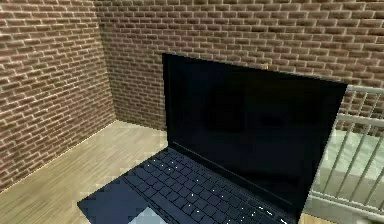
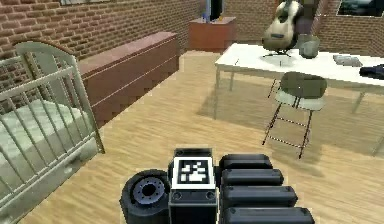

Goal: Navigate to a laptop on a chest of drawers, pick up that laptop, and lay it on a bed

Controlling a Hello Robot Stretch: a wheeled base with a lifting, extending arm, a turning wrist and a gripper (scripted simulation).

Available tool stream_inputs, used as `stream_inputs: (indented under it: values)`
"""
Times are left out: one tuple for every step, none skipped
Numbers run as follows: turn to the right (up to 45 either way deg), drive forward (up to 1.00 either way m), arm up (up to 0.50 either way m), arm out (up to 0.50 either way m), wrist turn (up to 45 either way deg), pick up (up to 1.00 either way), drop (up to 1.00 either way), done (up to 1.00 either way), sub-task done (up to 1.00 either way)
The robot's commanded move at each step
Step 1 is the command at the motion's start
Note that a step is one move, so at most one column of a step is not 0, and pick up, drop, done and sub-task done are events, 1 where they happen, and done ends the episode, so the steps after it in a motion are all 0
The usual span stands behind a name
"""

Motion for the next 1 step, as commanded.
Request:
stream_inputs:
  values:
    - [0.0, 0.55, 0.00, 0.00, 0.0, 0.00, 0.00, 0.00, 0.00]
